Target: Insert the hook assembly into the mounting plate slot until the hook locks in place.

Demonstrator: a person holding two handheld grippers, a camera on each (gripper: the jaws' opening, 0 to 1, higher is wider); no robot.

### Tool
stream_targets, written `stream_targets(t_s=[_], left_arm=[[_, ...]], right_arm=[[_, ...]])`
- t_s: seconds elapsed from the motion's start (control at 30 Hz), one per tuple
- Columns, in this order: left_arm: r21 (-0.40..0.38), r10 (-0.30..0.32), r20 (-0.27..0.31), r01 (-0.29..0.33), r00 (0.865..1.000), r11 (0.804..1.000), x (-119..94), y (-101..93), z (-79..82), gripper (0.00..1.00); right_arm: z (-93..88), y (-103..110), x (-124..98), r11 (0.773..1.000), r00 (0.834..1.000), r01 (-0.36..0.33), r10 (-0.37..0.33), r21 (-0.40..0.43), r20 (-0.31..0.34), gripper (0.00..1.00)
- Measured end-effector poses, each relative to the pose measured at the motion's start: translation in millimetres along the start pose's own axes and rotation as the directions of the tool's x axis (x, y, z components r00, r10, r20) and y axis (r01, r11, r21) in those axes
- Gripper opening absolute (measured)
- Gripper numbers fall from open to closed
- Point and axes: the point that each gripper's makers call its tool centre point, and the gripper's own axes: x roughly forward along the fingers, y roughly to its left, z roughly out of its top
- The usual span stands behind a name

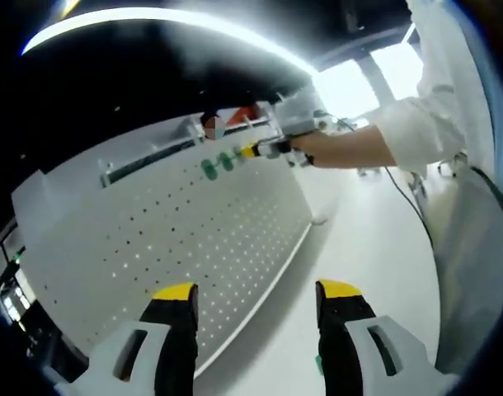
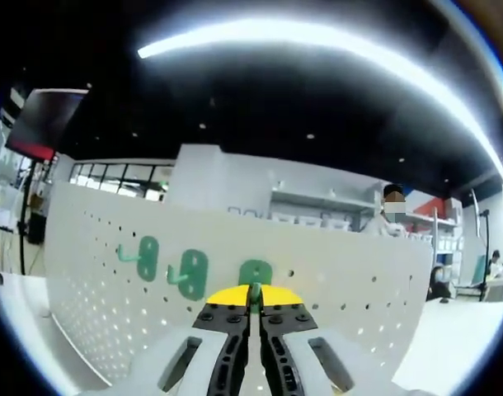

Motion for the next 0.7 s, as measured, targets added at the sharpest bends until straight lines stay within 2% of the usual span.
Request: stream_targets(t_s=[0.07, 0.5, 0.7], left_arm=[[-0.001, 0.0, 0.001, 0.0, 1.0, 1.0, -0.2, -0.1, 0.1, 0.59], [-0.01, -0.001, 0.003, 0.001, 1.0, 1.0, -0.8, -1.5, -1.5, 0.59], [-0.012, -0.002, 0.004, 0.002, 1.0, 1.0, 0.0, -2.8, -1.4, 0.59]], right_arm=[[-1.8, -0.1, 0.3, 1.0, 1.0, -0.003, 0.003, 0.03, -0.019, 0.01], [-7.1, 2.9, -2.2, 1.0, 0.999, -0.019, 0.019, 0.005, -0.039, 0.05], [-11.5, 3.8, -4.2, 1.0, 0.998, -0.027, 0.028, 0.012, -0.057, 0.11]])
